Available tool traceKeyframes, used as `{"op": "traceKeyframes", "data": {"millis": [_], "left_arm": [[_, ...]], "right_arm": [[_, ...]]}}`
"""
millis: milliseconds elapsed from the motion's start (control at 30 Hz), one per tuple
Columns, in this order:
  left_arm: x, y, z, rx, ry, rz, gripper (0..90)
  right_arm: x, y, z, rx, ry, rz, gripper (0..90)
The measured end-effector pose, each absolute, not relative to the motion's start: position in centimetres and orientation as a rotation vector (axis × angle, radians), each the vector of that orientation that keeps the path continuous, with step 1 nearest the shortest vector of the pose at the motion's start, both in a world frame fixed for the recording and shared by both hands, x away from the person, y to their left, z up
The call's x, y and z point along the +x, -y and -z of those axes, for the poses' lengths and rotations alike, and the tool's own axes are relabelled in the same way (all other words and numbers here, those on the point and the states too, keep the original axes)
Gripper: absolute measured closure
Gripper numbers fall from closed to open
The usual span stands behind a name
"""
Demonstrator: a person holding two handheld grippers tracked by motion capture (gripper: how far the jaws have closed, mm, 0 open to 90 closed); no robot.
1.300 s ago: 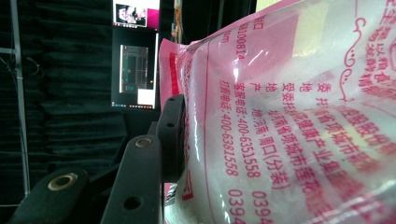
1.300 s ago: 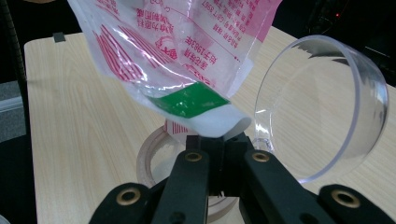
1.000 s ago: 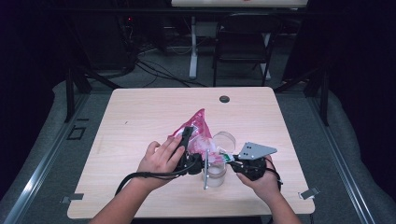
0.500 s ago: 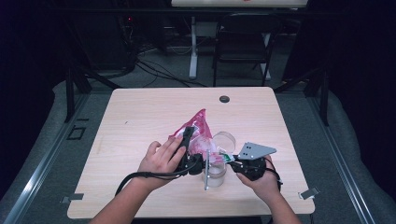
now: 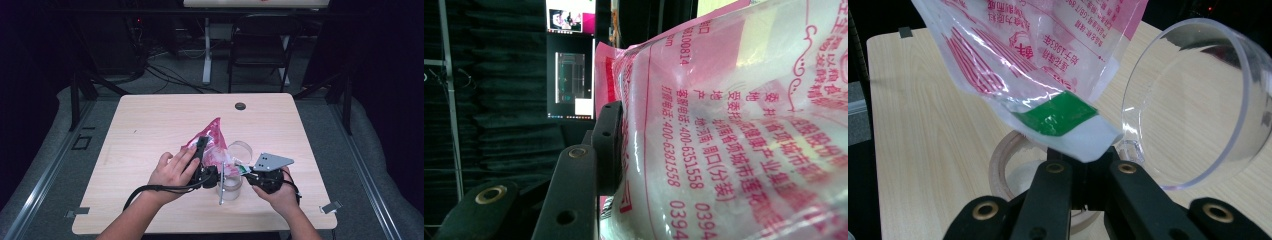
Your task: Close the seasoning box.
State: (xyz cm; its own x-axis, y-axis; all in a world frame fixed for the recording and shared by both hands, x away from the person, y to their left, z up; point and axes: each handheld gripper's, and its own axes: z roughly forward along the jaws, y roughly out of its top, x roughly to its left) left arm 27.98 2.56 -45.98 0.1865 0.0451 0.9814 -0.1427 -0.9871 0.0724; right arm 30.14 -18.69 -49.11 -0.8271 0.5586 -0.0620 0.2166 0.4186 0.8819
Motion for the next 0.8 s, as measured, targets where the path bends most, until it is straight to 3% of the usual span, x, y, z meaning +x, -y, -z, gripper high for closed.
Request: {"op": "traceKeyframes", "data": {"millis": [800], "left_arm": [[27.79,-2.44,46.45,2.323,0.116,-1.927,63.9]], "right_arm": [[30.33,18.61,49.54,0.68,-2.346,-1.352,90.0]]}}
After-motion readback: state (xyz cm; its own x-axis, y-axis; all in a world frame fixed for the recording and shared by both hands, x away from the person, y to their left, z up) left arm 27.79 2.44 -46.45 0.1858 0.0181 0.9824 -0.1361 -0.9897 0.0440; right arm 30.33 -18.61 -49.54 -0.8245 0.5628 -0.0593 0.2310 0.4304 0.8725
